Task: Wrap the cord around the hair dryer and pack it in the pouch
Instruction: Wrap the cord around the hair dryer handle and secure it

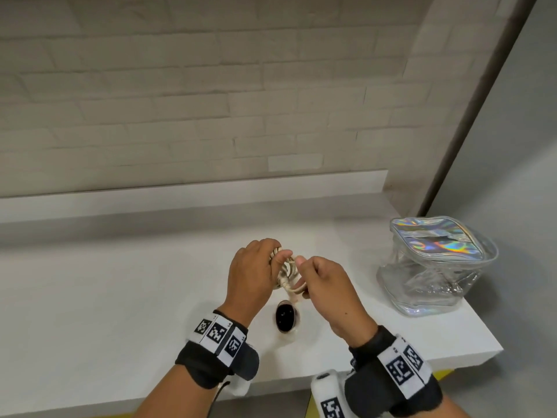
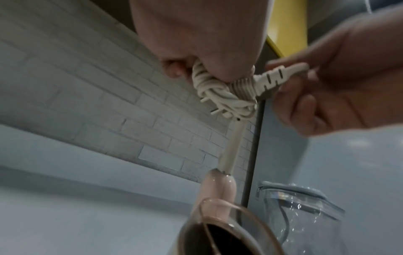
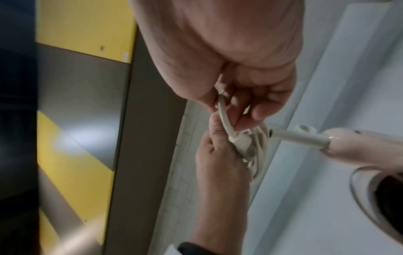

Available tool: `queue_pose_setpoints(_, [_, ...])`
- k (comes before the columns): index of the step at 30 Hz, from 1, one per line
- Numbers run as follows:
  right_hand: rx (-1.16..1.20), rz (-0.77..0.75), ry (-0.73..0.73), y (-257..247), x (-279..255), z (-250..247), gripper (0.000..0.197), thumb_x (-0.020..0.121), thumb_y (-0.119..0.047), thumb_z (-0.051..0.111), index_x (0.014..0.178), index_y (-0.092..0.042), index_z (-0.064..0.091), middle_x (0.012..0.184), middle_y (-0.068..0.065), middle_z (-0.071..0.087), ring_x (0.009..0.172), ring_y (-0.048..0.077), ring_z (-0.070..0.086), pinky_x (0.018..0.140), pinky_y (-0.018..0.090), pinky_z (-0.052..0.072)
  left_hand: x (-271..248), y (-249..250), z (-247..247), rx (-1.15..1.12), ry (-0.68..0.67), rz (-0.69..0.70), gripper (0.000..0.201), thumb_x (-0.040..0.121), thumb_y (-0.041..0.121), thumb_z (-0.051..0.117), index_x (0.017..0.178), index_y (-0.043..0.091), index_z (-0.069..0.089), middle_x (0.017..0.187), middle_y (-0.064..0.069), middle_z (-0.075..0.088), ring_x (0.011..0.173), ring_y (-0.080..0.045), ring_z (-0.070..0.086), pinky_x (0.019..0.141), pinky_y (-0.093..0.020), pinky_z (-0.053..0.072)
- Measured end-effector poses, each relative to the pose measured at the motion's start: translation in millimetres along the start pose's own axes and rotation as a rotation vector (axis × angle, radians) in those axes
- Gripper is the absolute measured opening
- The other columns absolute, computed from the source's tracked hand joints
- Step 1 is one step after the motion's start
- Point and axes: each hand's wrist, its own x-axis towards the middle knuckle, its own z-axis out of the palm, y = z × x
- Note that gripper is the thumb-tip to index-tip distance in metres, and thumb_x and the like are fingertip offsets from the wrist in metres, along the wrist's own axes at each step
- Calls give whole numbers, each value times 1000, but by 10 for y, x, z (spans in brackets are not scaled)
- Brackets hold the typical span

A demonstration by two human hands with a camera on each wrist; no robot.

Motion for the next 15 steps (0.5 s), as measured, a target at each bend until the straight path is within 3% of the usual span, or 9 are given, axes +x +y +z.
queue_pose_setpoints(3, [115, 48, 1, 28, 34, -18, 42, 100, -34, 45, 83, 3, 56, 71, 5, 62, 65, 13, 57, 65, 26, 52, 20, -33, 18, -49, -63, -51, 48, 94, 55, 32, 92, 17, 61, 78, 9, 60, 69, -13, 53, 63, -23, 36])
queue_pose_setpoints(6, [150, -31, 50, 60, 36, 39, 36, 101, -27, 42, 80, 1, 53, 66, 2, 55, 58, 7, 52, 56, 17, 48, 38, -34, 10, -167, -128, -78, 40, 96, 53, 35, 92, 20, 57, 84, 13, 55, 70, -6, 53, 61, -13, 37])
queue_pose_setpoints(9, [232, -66, 25, 81, 61, 83, 33, 102, -24, 40, 75, -7, 48, 64, 1, 53, 53, 15, 50, 48, 25, 47, 71, -10, 0, -403, -188, -205, 22, 98, 39, 42, 85, 25, 54, 84, 9, 56, 71, -5, 54, 64, -15, 41])
queue_pose_setpoints(11, [308, -20, -33, 112, 89, 59, 33, 103, -25, 40, 74, -9, 46, 61, 0, 49, 48, 19, 46, 45, 27, 42, 99, 28, -31, -603, -278, -377, 20, 99, 33, 46, 85, 22, 55, 74, 5, 57, 58, -5, 52, 55, -18, 42])
queue_pose_setpoints(13, [312, -1, -88, 176, 130, 24, 33, 102, -27, 43, 74, -10, 49, 61, 2, 48, 50, 19, 46, 48, 29, 42, 125, 46, -62, -686, -314, -493, 20, 99, 32, 48, 88, 17, 56, 66, 0, 53, 48, -6, 46, 45, -18, 38])
queue_pose_setpoints(15, [242, -6, -110, 243, 158, 0, 30, 100, -29, 49, 75, -12, 56, 65, 4, 50, 59, 19, 47, 59, 31, 45, 132, 41, -57, -686, -291, -515, 20, 98, 31, 51, 90, 14, 56, 58, -1, 49, 43, -7, 41, 42, -20, 36])
